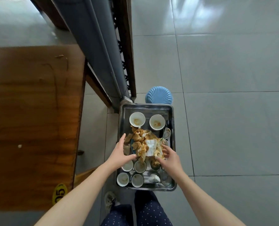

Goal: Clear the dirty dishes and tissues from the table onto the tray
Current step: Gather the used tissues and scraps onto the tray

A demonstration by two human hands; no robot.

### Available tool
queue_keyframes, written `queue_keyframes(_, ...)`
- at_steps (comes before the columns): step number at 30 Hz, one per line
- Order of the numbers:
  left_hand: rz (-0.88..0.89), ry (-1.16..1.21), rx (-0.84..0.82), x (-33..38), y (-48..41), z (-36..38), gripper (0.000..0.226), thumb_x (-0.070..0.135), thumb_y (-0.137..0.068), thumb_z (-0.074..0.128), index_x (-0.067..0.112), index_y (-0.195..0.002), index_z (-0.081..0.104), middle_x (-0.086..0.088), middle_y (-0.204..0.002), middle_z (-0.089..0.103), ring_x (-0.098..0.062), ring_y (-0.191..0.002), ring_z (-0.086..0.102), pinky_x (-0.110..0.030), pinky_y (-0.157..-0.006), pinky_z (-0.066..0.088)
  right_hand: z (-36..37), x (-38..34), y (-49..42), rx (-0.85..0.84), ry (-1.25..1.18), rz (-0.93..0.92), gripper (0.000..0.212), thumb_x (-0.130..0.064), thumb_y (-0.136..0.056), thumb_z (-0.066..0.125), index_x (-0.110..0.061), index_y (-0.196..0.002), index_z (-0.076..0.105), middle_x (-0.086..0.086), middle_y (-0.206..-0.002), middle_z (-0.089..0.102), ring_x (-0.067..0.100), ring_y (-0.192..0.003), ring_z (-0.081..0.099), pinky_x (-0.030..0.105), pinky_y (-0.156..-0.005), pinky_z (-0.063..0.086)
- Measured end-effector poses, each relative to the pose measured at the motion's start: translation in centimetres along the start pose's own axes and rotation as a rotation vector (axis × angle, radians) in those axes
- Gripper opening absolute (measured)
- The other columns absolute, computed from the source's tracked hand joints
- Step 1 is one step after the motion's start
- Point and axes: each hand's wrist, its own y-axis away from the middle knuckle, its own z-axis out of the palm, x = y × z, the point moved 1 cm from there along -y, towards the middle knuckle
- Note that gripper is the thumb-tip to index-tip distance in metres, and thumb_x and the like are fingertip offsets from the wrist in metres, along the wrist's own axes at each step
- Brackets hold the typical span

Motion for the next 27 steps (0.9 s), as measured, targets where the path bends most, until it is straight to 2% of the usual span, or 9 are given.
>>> queue_keyframes(2,-0.001,0.017,0.053,0.1,1.4,-1.3,0.102,0.028,-0.079,0.076,0.038,-0.150,0.003,-0.003,-0.158,0.016,-0.027,-0.142,0.025,-0.047,-0.114,0.028,0.4,-1.0,0.6,0.016,0.023,-0.044,0.057,-0.017,-0.081,0.072,-0.026,-0.133,0.050,-0.002,-0.118,0.061,0.010,-0.107,0.057,0.009,-0.071,0.042)
queue_keyframes(5,-0.003,0.030,0.145,-0.6,3.9,-3.3,0.100,0.026,-0.080,0.074,0.036,-0.150,0.004,-0.004,-0.157,0.020,-0.026,-0.140,0.029,-0.045,-0.113,0.030,1.3,-2.9,1.9,0.029,0.044,-0.107,0.053,-0.015,-0.083,0.069,-0.027,-0.131,0.053,-0.005,-0.112,0.061,0.007,-0.096,0.059,0.012,-0.067,0.048)
queue_keyframes(9,0.006,0.053,0.250,-2.1,7.5,-5.9,0.094,0.025,-0.084,0.071,0.037,-0.150,0.005,-0.001,-0.157,0.019,-0.024,-0.141,0.028,-0.045,-0.113,0.030,2.9,-5.5,3.7,0.046,0.093,-0.190,0.052,-0.015,-0.082,0.069,-0.024,-0.131,0.054,-0.006,-0.110,0.061,0.011,-0.099,0.058,0.031,-0.087,0.052)
queue_keyframes(13,0.027,0.059,0.372,-4.2,11.7,-8.8,0.088,0.023,-0.086,0.068,0.034,-0.150,0.008,0.000,-0.157,0.020,-0.023,-0.140,0.029,-0.043,-0.112,0.032,5.4,-8.1,6.2,0.020,0.134,-0.271,0.051,-0.013,-0.083,0.068,-0.025,-0.131,0.053,-0.003,-0.111,0.062,0.011,-0.098,0.059,0.025,-0.079,0.052)
queue_keyframes(16,0.032,0.087,0.435,-6.4,14.5,-10.8,0.082,0.021,-0.089,0.065,0.031,-0.151,0.012,-0.002,-0.155,0.023,-0.023,-0.139,0.030,-0.042,-0.112,0.033,7.6,-9.9,8.3,0.023,0.180,-0.348,0.051,-0.015,-0.083,0.069,-0.025,-0.130,0.054,-0.003,-0.112,0.064,0.010,-0.095,0.061,0.023,-0.080,0.050)
queue_keyframes(19,0.019,0.099,0.483,-8.9,17.0,-12.4,0.074,0.019,-0.091,0.061,0.028,-0.150,0.017,-0.005,-0.151,0.031,-0.023,-0.135,0.035,-0.039,-0.109,0.034,10.0,-11.3,10.6,0.016,0.204,-0.412,0.053,-0.013,-0.083,0.068,-0.025,-0.132,0.052,-0.004,-0.111,0.064,0.000,-0.078,0.058,0.008,-0.066,0.043)
queue_keyframes(22,0.026,0.115,0.509,-11.8,19.9,-13.8,0.069,0.019,-0.092,0.059,0.026,-0.149,0.021,-0.005,-0.148,0.035,-0.024,-0.133,0.037,-0.037,-0.107,0.035,12.7,-12.4,13.1,0.012,0.211,-0.471,0.054,-0.008,-0.082,0.067,-0.024,-0.132,0.053,-0.002,-0.110,0.064,-0.004,-0.075,0.059,0.003,-0.059,0.042)
queue_keyframes(25,0.036,0.136,0.539,-15.3,23.4,-15.2,0.065,0.019,-0.092,0.059,0.025,-0.147,0.026,-0.005,-0.145,0.038,-0.023,-0.129,0.040,-0.034,-0.103,0.036,16.2,-13.0,16.1,-0.001,0.252,-0.515,0.054,-0.011,-0.083,0.068,-0.024,-0.133,0.052,-0.001,-0.111,0.064,0.005,-0.084,0.059,0.006,-0.064,0.041)
queue_keyframes(27,0.043,0.161,0.565,-17.8,25.7,-16.2,0.061,0.019,-0.092,0.060,0.025,-0.145,0.029,-0.005,-0.143,0.040,-0.022,-0.127,0.043,-0.032,-0.100,0.038,19.1,-13.3,18.1,-0.015,0.257,-0.546,0.053,-0.012,-0.084,0.067,-0.024,-0.133,0.051,0.000,-0.110,0.064,0.011,-0.087,0.058,0.016,-0.074,0.046)
